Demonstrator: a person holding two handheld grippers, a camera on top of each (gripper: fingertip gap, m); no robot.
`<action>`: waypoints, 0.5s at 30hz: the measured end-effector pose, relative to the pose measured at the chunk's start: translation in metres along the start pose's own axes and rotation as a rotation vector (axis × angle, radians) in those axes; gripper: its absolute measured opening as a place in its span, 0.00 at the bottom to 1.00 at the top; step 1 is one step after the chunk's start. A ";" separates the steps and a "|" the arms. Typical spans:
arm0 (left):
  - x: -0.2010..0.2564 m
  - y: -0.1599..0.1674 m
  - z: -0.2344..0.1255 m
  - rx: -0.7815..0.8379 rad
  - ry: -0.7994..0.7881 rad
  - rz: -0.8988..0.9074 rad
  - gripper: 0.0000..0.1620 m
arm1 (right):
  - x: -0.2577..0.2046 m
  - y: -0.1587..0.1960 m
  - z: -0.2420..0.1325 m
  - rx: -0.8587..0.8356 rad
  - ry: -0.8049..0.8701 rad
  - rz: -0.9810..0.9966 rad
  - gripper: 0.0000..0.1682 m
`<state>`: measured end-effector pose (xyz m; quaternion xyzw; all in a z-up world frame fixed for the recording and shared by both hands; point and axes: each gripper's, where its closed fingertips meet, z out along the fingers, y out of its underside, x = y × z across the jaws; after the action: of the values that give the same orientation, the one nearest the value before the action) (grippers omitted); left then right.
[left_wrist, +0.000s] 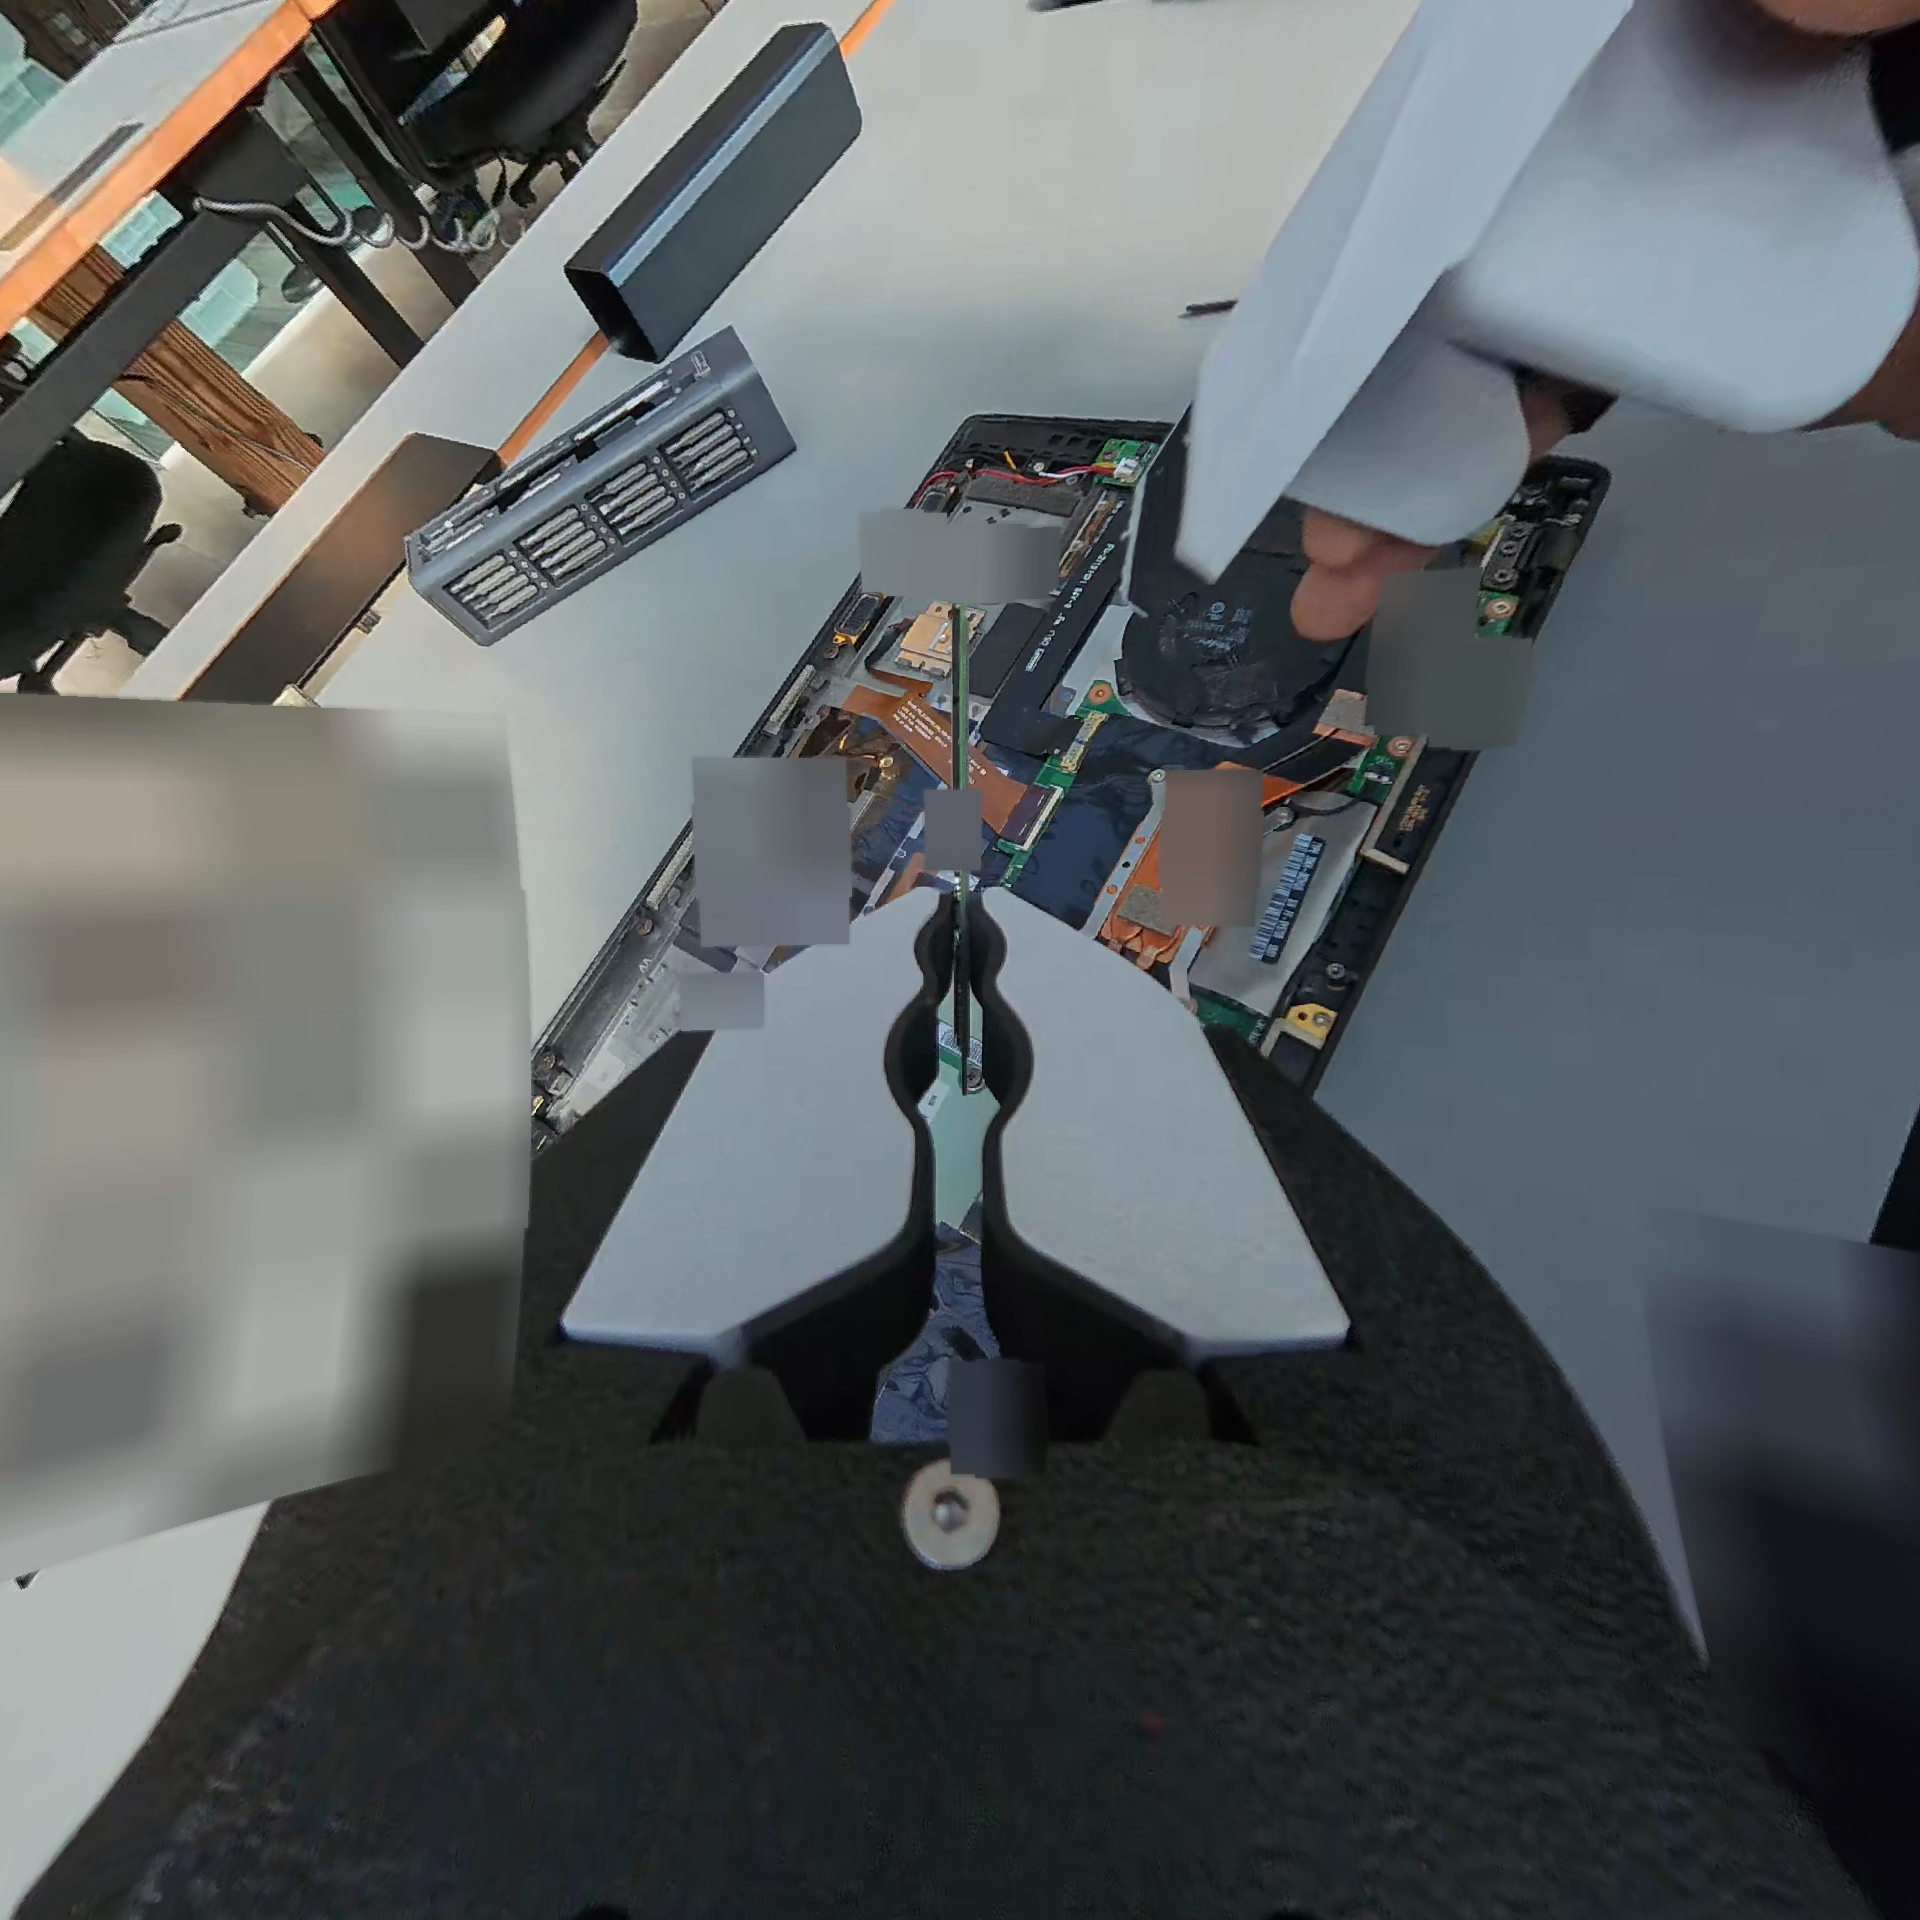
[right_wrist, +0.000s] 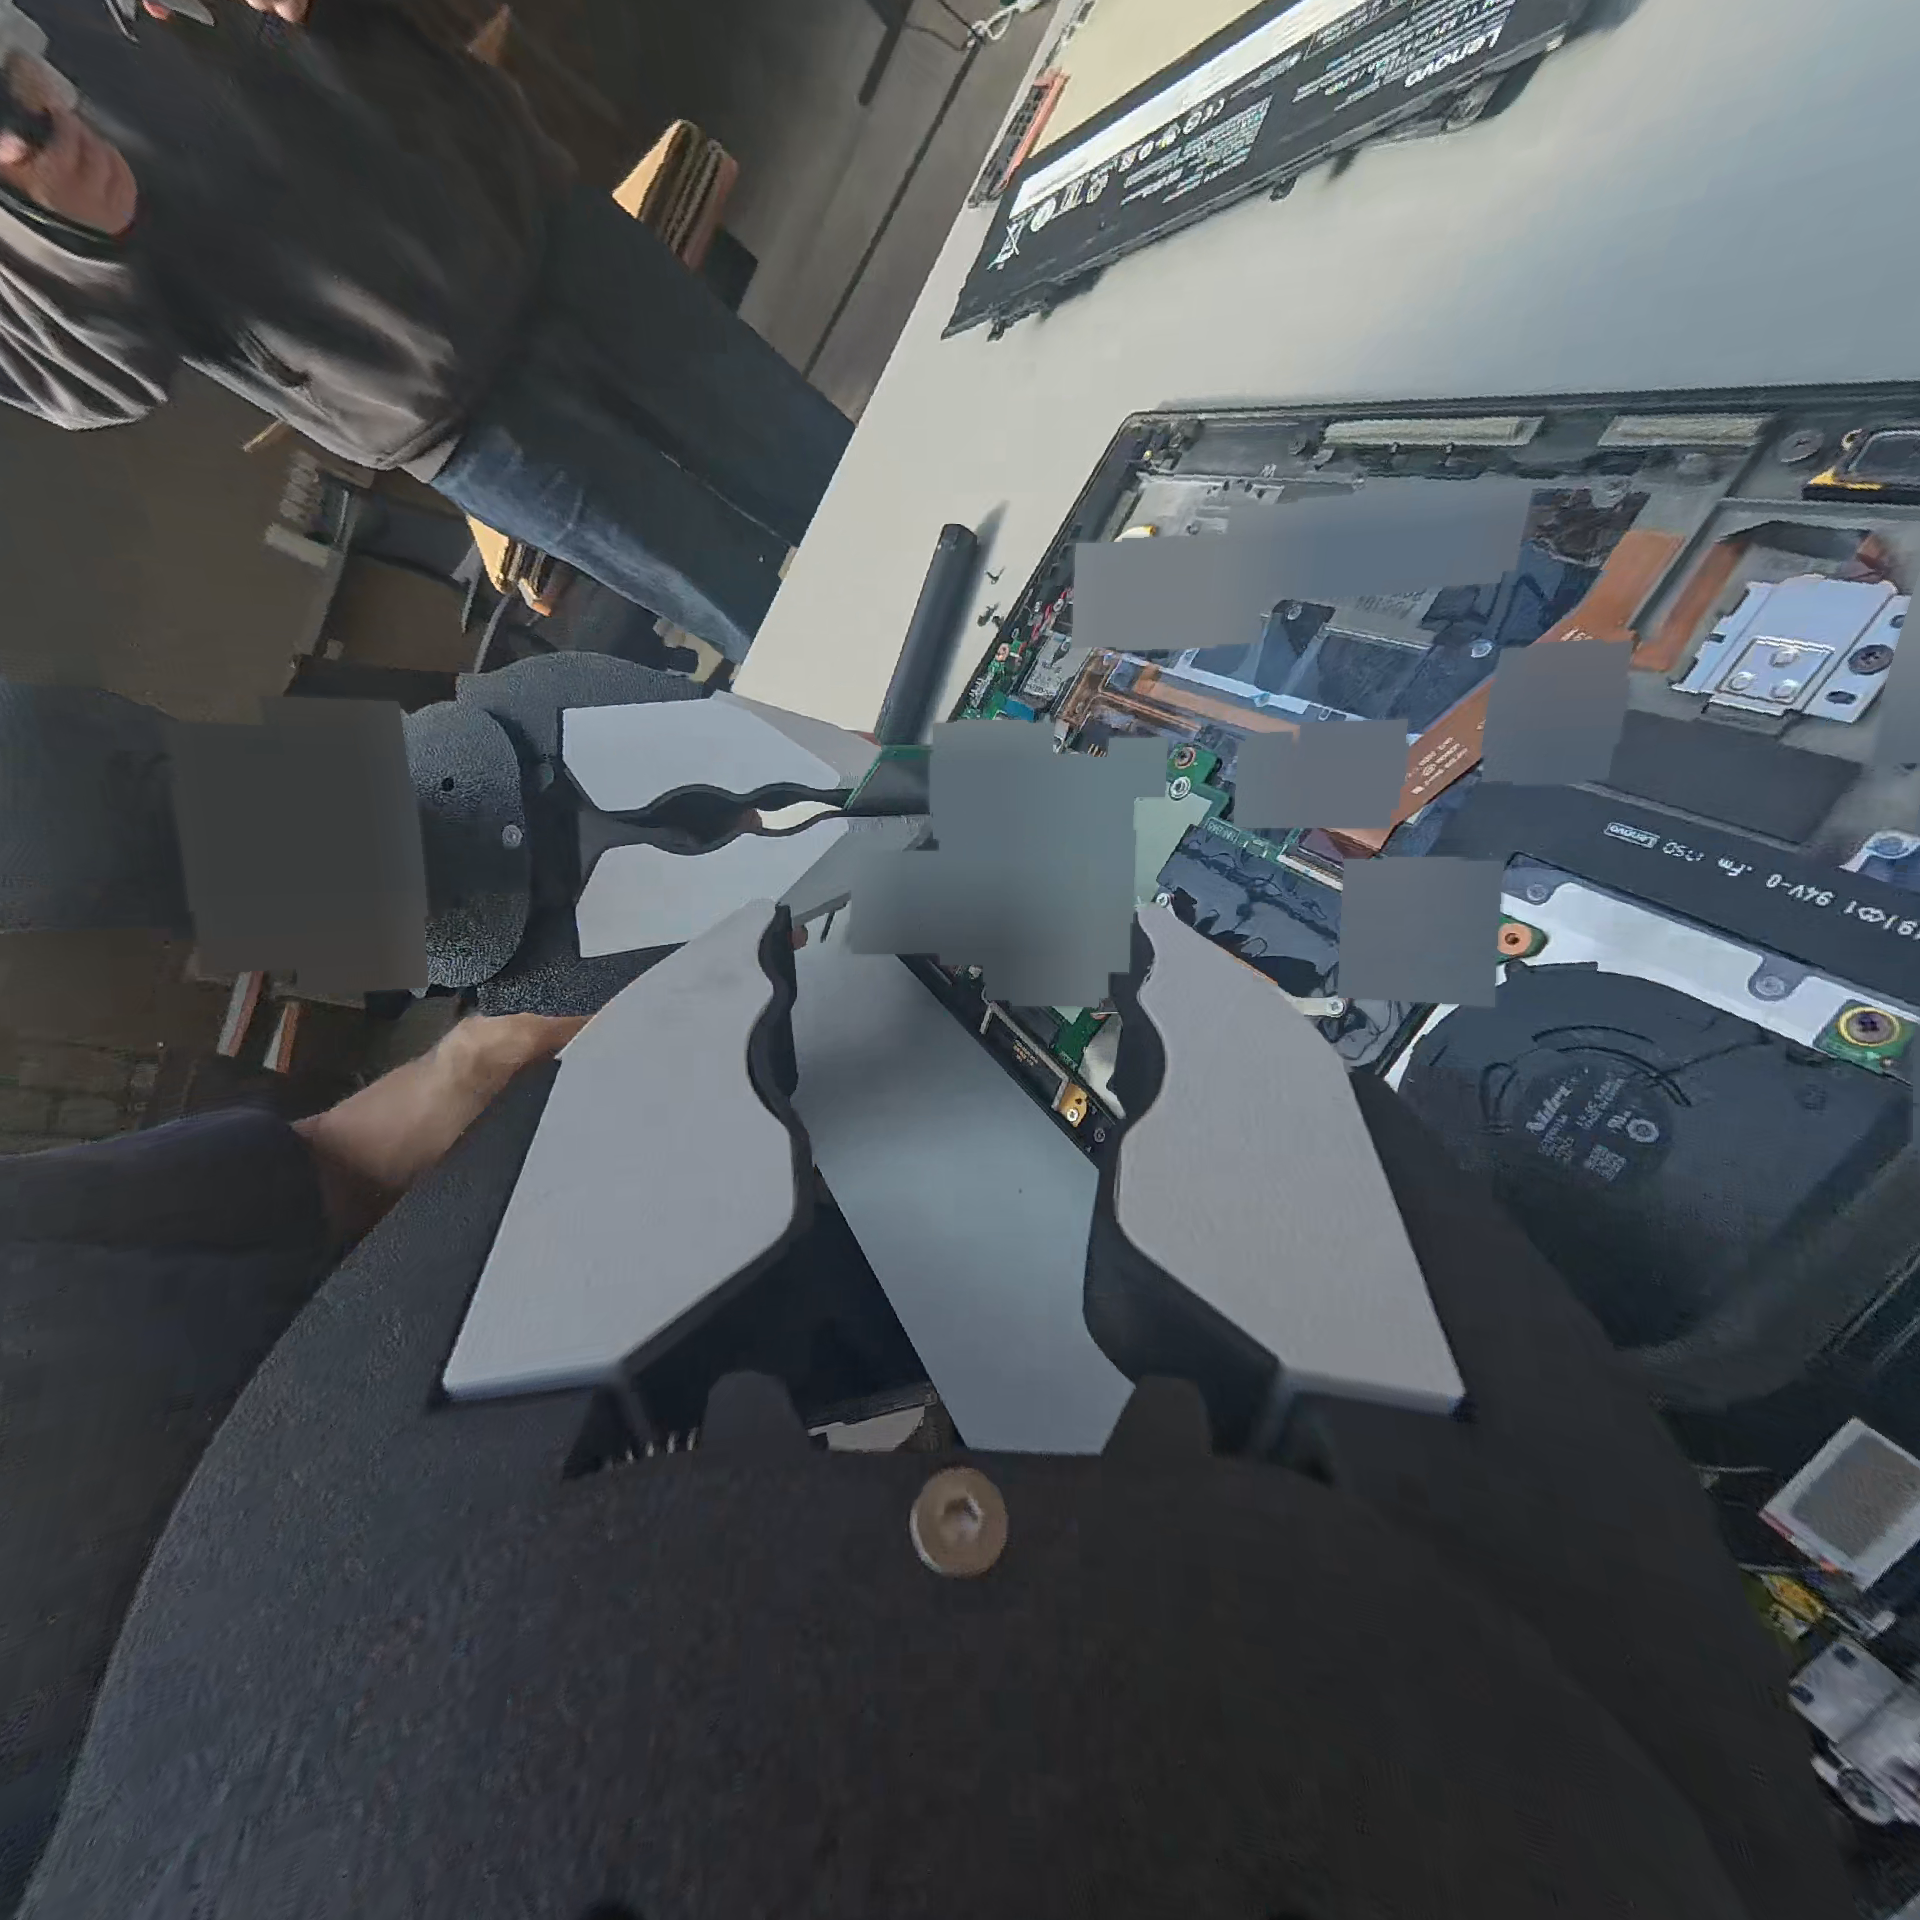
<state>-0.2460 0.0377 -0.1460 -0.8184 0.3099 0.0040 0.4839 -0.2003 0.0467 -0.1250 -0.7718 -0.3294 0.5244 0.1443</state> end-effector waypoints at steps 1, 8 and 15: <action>-0.001 0.001 0.000 -0.002 -0.004 -0.008 0.01 | 0.004 -0.001 0.007 -0.018 0.030 -0.022 0.36; -0.004 -0.001 -0.002 0.000 -0.023 -0.067 0.01 | -0.008 -0.026 0.034 0.032 -0.010 0.000 0.32; -0.007 -0.011 -0.001 0.041 -0.005 -0.154 0.01 | -0.014 -0.035 0.037 0.106 -0.114 0.067 0.15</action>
<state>-0.2464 0.0440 -0.1342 -0.8297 0.2449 -0.0375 0.5003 -0.2494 0.0594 -0.1103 -0.7424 -0.2830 0.5888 0.1485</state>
